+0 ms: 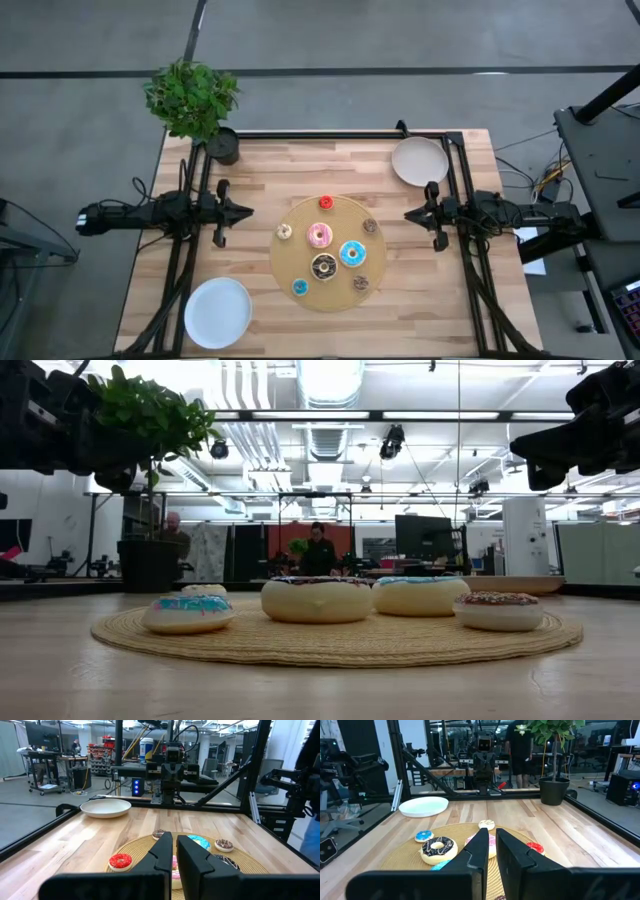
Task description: Pick & Place donuts
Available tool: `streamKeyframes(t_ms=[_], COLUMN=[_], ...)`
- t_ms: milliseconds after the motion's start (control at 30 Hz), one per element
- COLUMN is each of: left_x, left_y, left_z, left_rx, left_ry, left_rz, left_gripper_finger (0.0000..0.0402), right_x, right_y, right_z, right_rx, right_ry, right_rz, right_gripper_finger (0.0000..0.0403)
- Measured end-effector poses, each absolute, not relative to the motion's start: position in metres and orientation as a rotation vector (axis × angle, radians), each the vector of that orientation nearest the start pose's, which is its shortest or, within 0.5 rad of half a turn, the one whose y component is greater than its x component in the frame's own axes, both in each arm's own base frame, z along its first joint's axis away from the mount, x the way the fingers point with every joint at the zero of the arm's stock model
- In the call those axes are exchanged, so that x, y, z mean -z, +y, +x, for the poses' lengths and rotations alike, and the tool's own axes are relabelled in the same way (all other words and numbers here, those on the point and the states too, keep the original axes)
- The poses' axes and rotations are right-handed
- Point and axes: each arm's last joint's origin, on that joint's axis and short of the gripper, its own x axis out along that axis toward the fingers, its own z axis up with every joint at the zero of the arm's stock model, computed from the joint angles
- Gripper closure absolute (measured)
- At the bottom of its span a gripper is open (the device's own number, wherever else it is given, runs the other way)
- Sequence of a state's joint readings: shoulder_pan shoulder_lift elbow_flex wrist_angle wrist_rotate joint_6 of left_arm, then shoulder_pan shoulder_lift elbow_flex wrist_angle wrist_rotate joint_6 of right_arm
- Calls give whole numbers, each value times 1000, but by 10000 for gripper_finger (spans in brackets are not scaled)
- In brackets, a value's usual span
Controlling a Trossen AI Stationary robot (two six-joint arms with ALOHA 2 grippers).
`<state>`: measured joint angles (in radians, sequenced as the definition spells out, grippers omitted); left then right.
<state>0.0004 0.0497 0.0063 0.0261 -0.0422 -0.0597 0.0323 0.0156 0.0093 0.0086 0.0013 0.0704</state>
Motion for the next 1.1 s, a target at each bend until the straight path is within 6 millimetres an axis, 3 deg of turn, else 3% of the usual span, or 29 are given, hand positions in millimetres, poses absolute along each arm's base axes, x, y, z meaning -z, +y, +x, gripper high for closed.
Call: streamKeyframes(t_ms=[1100], left_x=[-164], left_y=[1], left_z=[100], left_rx=[-43], left_ry=[16], left_rz=[-59], left_gripper_finger=[401], right_x=[-166], right_y=[3], right_z=[98], right_rx=[-31], right_ry=[-2], right_rz=[56], right_gripper_finger=[374])
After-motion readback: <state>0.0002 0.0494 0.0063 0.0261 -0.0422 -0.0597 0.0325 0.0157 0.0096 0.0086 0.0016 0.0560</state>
